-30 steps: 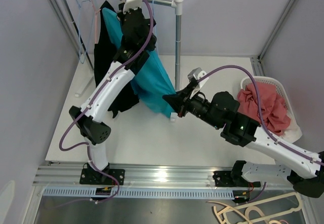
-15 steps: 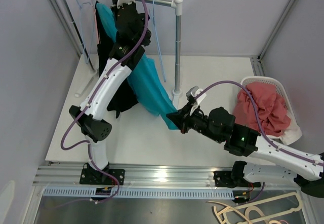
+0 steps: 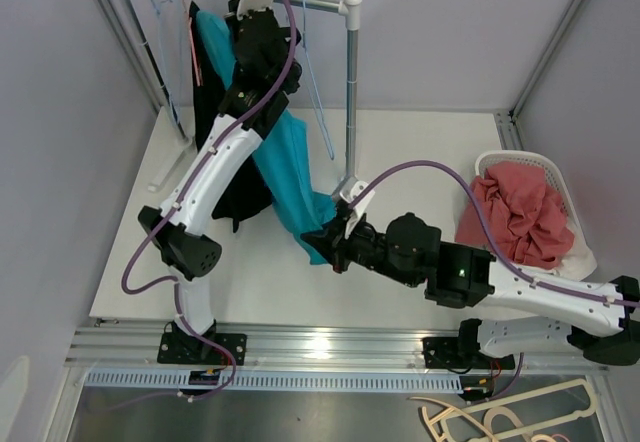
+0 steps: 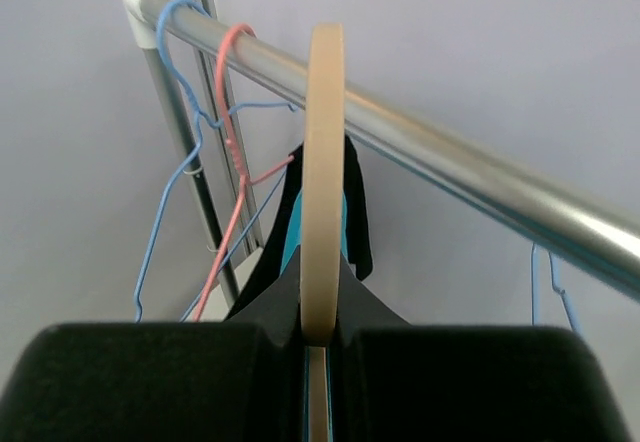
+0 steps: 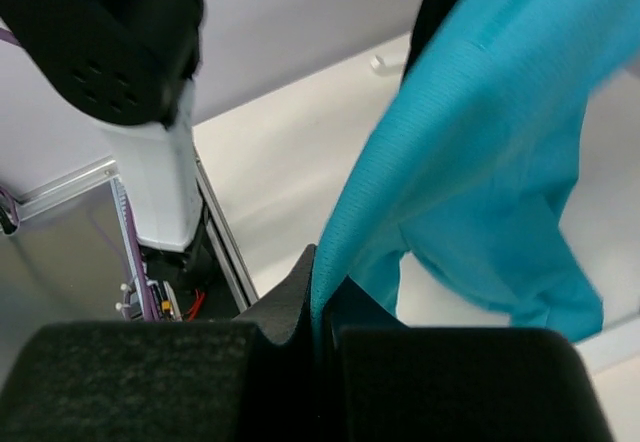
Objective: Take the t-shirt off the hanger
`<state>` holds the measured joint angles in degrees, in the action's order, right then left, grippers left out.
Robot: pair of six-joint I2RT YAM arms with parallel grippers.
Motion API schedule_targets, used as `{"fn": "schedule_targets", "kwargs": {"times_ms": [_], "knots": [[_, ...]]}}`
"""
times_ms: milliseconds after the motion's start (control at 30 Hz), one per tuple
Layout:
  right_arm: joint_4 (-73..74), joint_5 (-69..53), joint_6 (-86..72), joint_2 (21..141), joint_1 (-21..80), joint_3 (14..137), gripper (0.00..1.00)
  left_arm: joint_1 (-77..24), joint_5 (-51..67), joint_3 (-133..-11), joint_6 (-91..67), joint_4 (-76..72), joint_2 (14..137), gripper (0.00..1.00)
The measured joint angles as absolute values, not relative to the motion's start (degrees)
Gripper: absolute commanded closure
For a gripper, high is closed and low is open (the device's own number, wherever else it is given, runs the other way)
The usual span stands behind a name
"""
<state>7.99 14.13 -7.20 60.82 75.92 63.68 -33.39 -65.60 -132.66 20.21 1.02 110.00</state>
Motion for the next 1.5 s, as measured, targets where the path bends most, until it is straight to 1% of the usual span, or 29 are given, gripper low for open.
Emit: {"fn": "schedule_targets", "kwargs": {"times_ms": [200, 333, 467, 667, 867, 1000, 1167, 1333, 1500], "knots": [[9.1, 13.5, -2.9, 66.3, 78.7, 72.8, 1.00, -33.4, -65.1, -127.5, 17.3, 2.9, 110.1, 0.99], [9.4, 12.7, -2.7, 67.4, 80.2, 73.1, 1.00, -33.4, -65.1, -127.6, 17.1, 3.5, 111.3, 0.99], [7.9, 12.5, -5.2, 67.5, 80.7, 67.8, 1.00, -33.4, -65.2, -132.4, 17.9, 4.3, 114.1, 0.99], [6.8, 14.2, -10.2, 66.2, 79.7, 55.8, 1.00, -33.4, -65.1, -134.5, 18.3, 5.8, 113.9, 0.99], [5.6, 12.2, -12.9, 64.2, 73.4, 54.2, 1.00, -34.0, -62.3, -134.5, 12.4, 14.5, 110.9, 0.99], [4.2, 8.1, -13.1, 65.6, 66.4, 54.4, 1.00, -36.0, -59.9, -133.8, 4.6, 24.5, 105.1, 0.99], [2.0, 4.0, -12.9, 72.1, 58.6, 57.3, 1.00, -39.1, -53.7, -128.8, -7.7, 37.3, 92.8, 0.99], [0.4, 1.7, -12.0, 78.7, 55.9, 62.7, 1.00, -40.2, -47.4, -124.9, -15.1, 46.2, 82.8, 0.99], [-1.0, -0.1, -12.0, 84.4, 53.6, 68.7, 1.00, -40.6, -36.9, -118.8, -19.6, 52.0, 75.7, 0.99]]}}
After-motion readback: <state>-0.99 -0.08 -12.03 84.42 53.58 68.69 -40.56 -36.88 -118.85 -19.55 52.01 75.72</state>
